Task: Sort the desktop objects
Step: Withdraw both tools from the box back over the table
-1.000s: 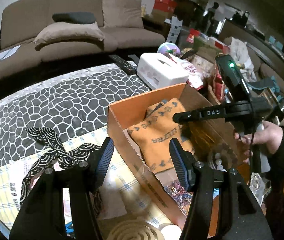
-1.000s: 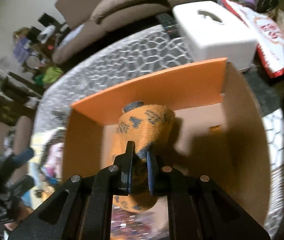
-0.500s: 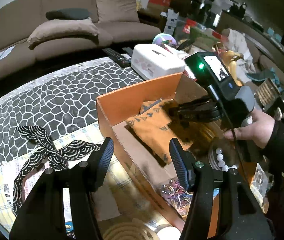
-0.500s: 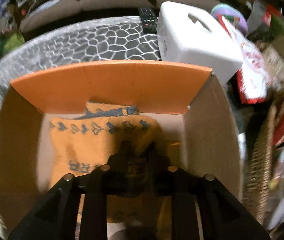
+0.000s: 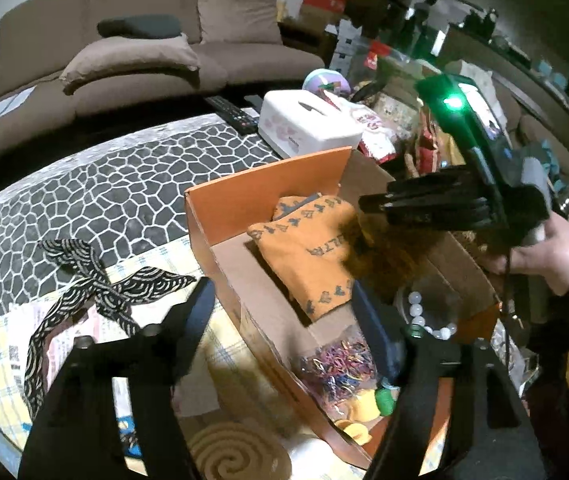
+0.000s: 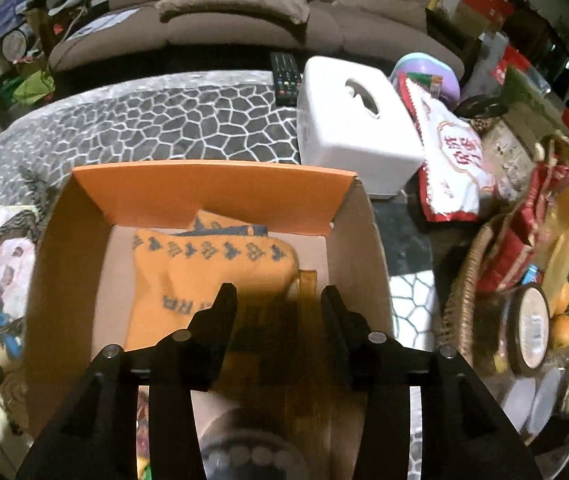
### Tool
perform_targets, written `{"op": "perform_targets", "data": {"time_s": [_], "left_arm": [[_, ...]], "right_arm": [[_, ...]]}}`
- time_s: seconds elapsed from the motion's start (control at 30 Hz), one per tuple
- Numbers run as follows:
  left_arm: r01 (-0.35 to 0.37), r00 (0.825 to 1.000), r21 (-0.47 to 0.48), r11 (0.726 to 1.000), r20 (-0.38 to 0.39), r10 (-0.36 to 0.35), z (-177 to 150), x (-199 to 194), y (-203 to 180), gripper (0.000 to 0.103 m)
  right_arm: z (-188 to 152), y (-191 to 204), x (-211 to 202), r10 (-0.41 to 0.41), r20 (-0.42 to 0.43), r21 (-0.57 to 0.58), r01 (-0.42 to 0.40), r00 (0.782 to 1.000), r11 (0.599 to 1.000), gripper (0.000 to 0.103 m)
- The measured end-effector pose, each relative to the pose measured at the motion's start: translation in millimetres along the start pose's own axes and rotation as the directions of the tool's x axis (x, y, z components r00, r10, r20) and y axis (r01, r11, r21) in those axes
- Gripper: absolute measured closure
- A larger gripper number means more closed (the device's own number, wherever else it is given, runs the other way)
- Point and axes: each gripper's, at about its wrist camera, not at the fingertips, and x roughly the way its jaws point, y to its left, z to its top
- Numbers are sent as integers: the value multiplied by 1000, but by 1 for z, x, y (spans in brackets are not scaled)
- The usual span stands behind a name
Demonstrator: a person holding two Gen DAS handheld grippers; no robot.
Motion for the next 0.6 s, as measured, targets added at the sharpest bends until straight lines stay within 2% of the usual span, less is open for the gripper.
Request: {"op": "perform_targets", "data": {"time_s": [0.13,0.33,0.43,0.6], "left_arm": [[-9,1000,-15,1000,5,9,-4,-17,-5,28],[-34,999,-22,999,10,34,-11,-41,-13,25],[-43,999,-27,999,9,43,-15,-51,-16,14],[-55,998,-27,998,24,56,-22,-72,-23,12]], "right_arm": [[-14,3,-19,13,6,3,-13,1000,1000,51],[-40,12,-40,38,10,5,-38,999,999,34],[-51,18,-53,53,19,8,-53,998,999,28],[-63,30,-73,72,42,10,-73,997,997,21]]}}
